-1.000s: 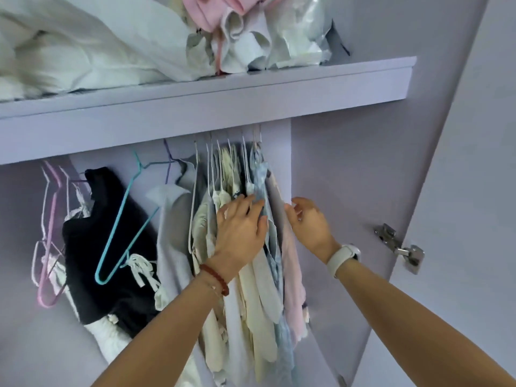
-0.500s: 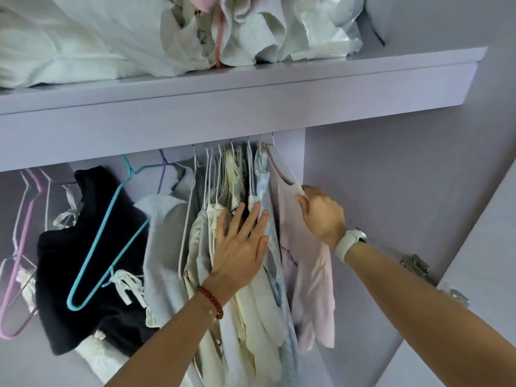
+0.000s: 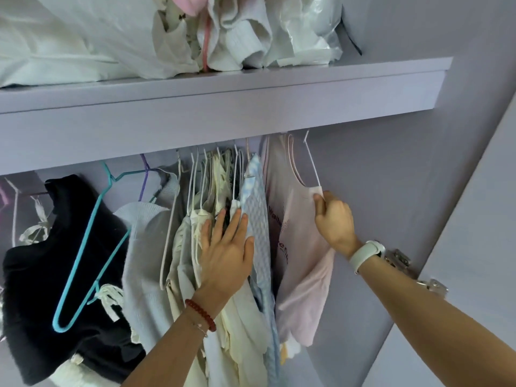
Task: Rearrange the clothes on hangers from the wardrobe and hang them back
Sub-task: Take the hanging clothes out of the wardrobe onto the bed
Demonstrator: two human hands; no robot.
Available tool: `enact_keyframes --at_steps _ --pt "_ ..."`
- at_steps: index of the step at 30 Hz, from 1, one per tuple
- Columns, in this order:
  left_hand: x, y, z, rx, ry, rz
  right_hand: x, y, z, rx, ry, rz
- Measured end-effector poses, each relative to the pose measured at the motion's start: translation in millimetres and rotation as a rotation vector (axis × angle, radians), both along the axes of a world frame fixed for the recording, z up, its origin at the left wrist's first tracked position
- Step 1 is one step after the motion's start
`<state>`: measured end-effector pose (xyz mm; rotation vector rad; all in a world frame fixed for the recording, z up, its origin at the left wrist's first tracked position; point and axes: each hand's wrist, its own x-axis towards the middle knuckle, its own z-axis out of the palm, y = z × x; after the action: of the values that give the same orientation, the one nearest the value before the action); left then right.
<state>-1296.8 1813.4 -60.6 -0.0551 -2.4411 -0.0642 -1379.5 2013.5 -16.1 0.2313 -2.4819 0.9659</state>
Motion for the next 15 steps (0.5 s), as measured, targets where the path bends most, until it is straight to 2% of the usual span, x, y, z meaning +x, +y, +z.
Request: enact_keyframes --at_steps 3,7,11,15 --pt "3 13 3 0.065 0.111 -0.067 29 27 -26 0.02 0.009 -0.011" --pt "10 42 6 0.151 0.199 -0.302 81 65 -56 0.122 0.03 -0.019" --pt "13 75 -2 0.26 0.023 -0.503 151 103 -75 0.269 0.069 -0.003" --pt "29 110 -26 0.218 -0.266 -0.63 239 135 -87 0.428 0.059 -0.082"
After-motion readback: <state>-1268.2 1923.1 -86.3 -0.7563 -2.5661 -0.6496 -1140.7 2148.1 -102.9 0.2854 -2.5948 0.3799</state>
